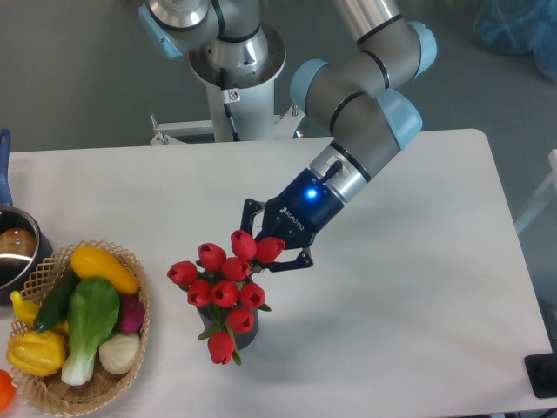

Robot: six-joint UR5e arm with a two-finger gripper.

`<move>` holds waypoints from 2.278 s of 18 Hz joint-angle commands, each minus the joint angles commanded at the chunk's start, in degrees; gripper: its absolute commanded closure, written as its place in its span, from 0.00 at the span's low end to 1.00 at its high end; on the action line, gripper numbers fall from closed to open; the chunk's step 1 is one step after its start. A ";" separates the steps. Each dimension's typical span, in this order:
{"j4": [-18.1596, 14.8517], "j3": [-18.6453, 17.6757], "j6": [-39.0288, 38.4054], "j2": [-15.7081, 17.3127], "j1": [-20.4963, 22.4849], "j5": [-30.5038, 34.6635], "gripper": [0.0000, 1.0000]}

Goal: Pick up the flowers from the vase
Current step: 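Lift the gripped tulips straight up out of the black vase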

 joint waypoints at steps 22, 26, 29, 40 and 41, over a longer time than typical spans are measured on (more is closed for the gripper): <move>-0.09 -0.09 -3.07 6.50 4.30 -8.95 1.00; -0.09 -0.09 -4.75 7.47 5.97 -12.03 1.00; -0.09 0.00 -4.75 7.82 6.77 -13.44 1.00; -0.18 0.26 -4.92 8.44 10.81 -20.82 1.00; -0.18 0.26 -4.92 8.52 11.07 -21.00 1.00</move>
